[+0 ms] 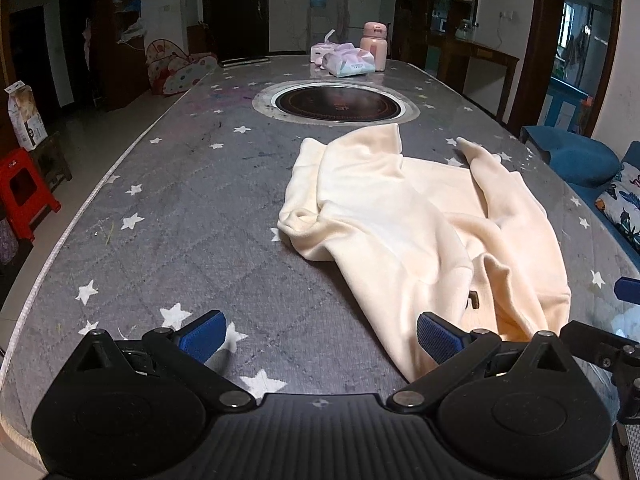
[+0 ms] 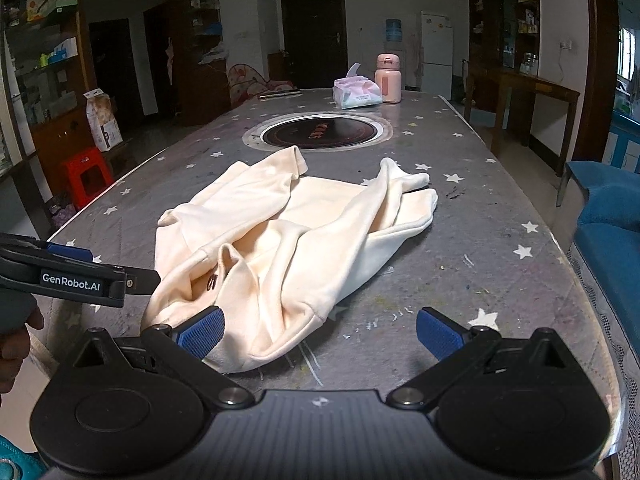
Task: Fold clothes
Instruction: 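Move both grippers toward the crumpled cream sweatshirt on the table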
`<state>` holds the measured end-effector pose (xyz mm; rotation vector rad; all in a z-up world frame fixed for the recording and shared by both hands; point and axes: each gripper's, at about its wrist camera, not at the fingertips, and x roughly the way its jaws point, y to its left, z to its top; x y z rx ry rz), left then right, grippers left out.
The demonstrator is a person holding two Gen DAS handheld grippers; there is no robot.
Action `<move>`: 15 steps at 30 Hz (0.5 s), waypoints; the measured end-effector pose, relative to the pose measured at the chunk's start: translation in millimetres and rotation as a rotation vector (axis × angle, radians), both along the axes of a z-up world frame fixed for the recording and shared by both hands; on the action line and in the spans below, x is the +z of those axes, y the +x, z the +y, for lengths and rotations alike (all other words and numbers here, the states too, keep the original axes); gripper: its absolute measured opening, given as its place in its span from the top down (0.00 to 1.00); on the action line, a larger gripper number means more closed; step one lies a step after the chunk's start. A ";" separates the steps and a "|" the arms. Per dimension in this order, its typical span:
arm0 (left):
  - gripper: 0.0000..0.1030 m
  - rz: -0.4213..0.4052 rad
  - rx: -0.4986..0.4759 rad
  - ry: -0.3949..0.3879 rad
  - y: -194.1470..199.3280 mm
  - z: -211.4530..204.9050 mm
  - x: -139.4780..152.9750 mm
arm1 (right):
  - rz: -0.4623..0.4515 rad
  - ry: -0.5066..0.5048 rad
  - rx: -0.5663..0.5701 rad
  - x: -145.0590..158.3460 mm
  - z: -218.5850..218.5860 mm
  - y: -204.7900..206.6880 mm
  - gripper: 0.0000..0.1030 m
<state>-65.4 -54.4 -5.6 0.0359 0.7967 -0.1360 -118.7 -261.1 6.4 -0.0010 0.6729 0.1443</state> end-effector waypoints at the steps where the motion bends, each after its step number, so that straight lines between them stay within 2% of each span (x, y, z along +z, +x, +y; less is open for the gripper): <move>1: 0.00 0.002 -0.001 0.003 0.0 -0.5 -0.4 | 0.001 -0.001 0.001 0.0 0.6 -0.1 0.00; 15: 0.00 0.006 -0.011 0.008 -1.6 -3.0 -0.3 | 0.006 -0.008 0.015 -1.6 5.1 -1.1 0.00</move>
